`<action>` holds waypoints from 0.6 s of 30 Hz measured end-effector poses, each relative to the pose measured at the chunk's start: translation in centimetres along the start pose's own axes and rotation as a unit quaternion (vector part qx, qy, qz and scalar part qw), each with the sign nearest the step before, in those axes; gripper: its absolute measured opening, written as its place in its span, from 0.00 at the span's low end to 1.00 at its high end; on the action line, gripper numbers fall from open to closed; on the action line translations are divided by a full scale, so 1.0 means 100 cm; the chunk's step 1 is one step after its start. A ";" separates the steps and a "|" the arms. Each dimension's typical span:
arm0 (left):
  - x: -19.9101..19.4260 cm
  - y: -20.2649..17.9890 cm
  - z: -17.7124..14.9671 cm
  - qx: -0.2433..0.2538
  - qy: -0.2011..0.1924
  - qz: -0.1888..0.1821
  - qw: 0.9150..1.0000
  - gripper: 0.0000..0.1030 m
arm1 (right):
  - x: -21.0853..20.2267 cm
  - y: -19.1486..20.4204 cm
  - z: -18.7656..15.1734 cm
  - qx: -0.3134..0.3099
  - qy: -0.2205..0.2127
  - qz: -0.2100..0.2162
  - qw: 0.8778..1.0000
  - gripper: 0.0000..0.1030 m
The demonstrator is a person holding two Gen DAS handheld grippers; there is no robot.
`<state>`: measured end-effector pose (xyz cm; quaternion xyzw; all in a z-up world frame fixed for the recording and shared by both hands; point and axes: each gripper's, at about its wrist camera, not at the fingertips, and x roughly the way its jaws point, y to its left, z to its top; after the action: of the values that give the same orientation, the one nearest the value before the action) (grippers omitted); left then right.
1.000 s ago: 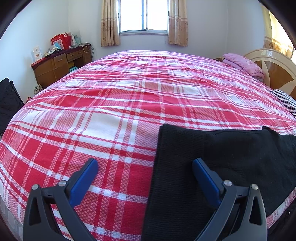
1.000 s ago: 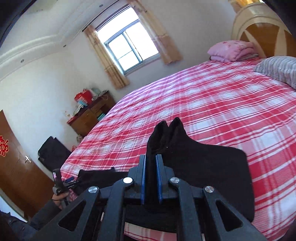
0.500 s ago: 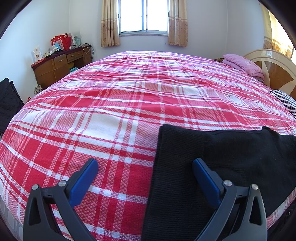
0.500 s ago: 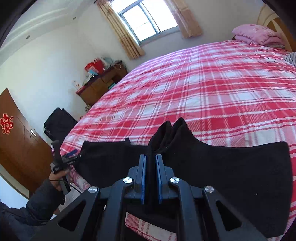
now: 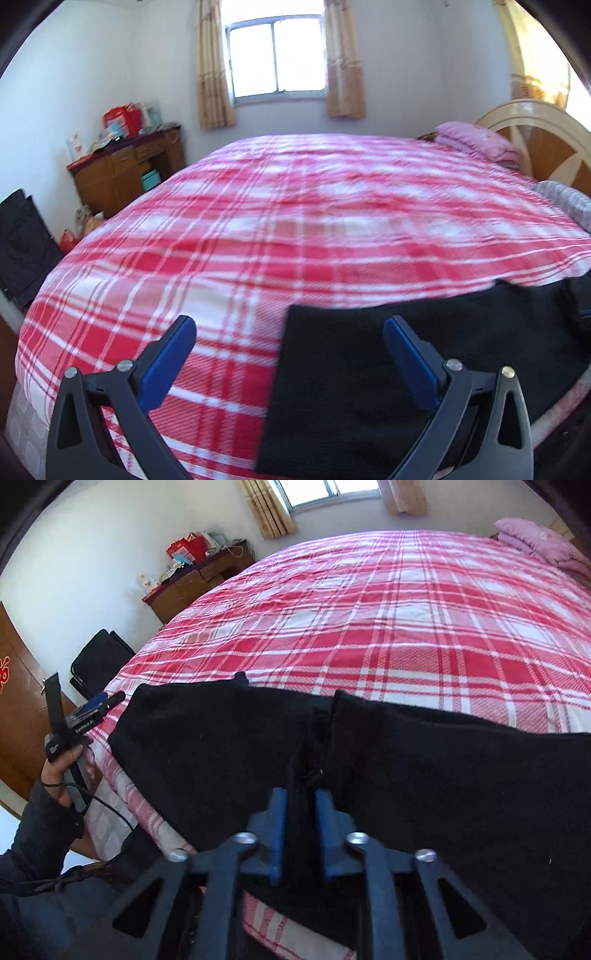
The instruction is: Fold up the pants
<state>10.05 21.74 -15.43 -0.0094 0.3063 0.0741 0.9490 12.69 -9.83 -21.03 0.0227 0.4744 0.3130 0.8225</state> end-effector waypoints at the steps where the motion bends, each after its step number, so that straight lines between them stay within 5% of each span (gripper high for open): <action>1: -0.004 -0.009 0.004 0.005 -0.004 -0.013 1.000 1.00 | -0.008 -0.002 0.000 0.001 -0.004 0.006 1.000 0.40; 4: -0.011 -0.039 0.012 0.018 0.000 -0.060 0.998 1.00 | -0.031 -0.008 0.001 0.001 -0.021 0.008 1.000 0.40; 9: -0.006 -0.119 0.017 0.053 0.032 -0.172 0.983 1.00 | -0.074 -0.036 -0.007 0.024 -0.057 -0.058 0.996 0.40; 18: 0.020 -0.261 0.006 0.071 0.136 -0.330 0.931 0.87 | -0.109 -0.115 -0.026 0.155 -0.095 -0.090 0.979 0.41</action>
<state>15.81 -3.72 -16.86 -0.0527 0.4169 -0.2669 0.8673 12.47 -25.57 -17.98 0.1370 0.4367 0.1570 0.8751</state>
